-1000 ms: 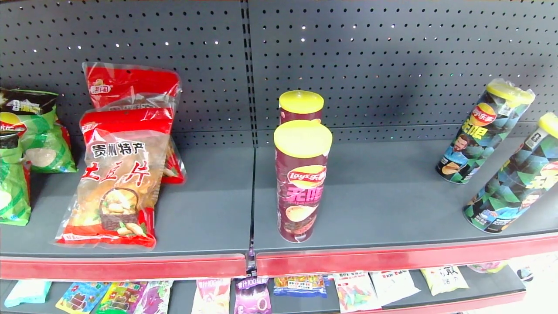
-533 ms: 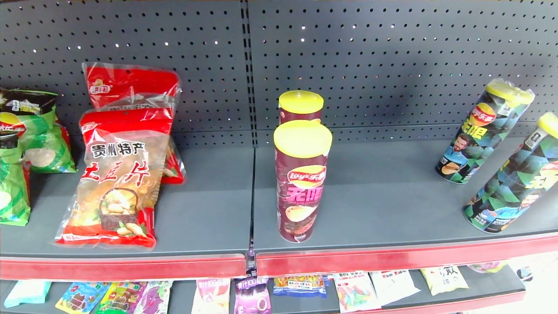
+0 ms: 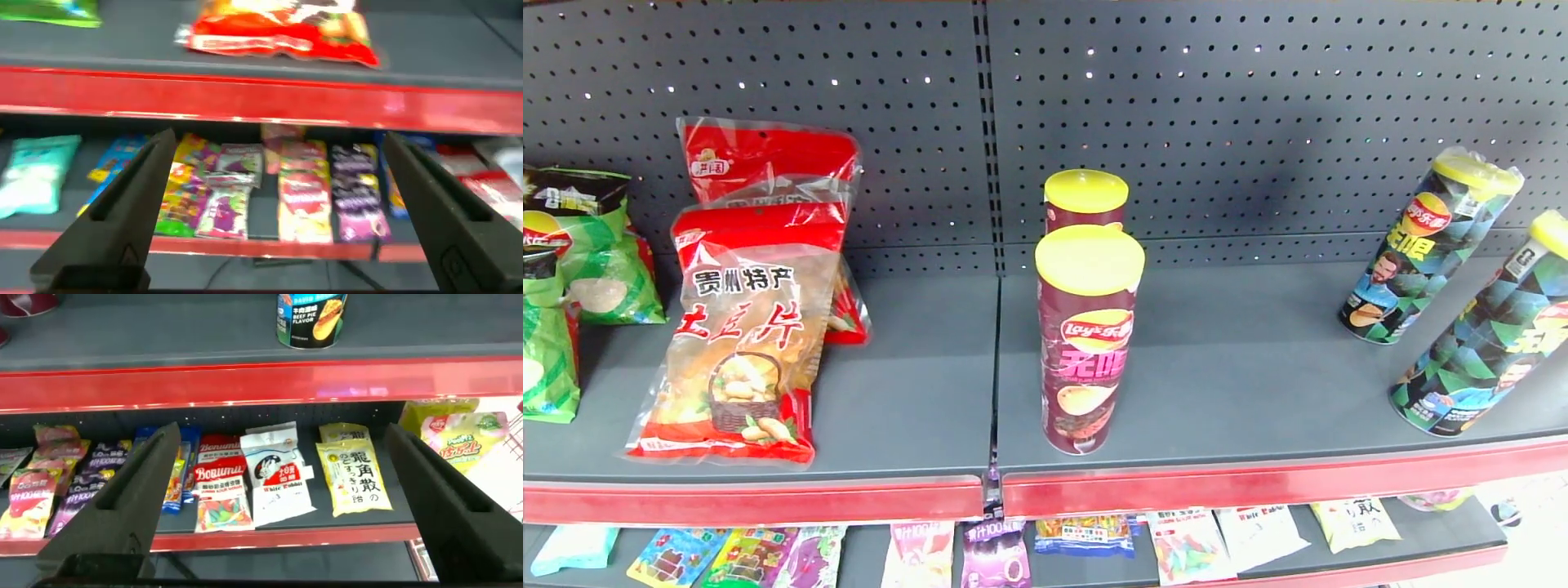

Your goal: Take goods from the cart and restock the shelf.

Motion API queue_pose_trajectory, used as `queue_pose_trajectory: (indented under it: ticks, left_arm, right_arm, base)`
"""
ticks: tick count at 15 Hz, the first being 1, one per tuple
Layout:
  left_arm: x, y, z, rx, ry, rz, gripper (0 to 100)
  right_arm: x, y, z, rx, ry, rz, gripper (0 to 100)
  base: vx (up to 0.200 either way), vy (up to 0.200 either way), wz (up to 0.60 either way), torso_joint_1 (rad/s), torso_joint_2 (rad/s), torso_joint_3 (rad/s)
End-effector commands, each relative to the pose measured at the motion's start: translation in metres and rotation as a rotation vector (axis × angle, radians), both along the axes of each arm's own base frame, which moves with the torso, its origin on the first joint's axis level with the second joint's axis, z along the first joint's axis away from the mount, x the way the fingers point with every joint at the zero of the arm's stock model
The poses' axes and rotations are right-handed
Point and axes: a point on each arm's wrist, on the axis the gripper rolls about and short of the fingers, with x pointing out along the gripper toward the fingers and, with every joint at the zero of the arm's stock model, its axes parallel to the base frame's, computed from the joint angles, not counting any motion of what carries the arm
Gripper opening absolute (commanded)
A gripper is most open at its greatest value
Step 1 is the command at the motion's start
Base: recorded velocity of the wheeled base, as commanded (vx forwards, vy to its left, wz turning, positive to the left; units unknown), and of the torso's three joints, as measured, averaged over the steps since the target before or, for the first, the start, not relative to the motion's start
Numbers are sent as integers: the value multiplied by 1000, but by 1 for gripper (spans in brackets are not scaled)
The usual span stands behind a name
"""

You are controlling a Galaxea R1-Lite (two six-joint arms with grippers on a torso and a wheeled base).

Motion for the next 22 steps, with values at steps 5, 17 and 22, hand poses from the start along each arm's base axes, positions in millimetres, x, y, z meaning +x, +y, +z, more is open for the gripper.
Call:
queue_pose_trajectory:
  ticks: [5,17,22]
  left_arm:
    - [-5,0,-2,2,-63,-15,100]
    - [-5,0,-2,51,-58,-24,100]
    - [-5,0,-2,50,-57,-24,100]
  right_arm:
    - [0,1,0,-7,0,31,100]
    - [0,1,0,-8,0,31,100]
    - [0,1,0,-8,0,31,100]
  base:
    - [0,0,0,0,0,0]
    - [-67,0,0,3,2,0]
    - [0,-200,0,6,2,1]
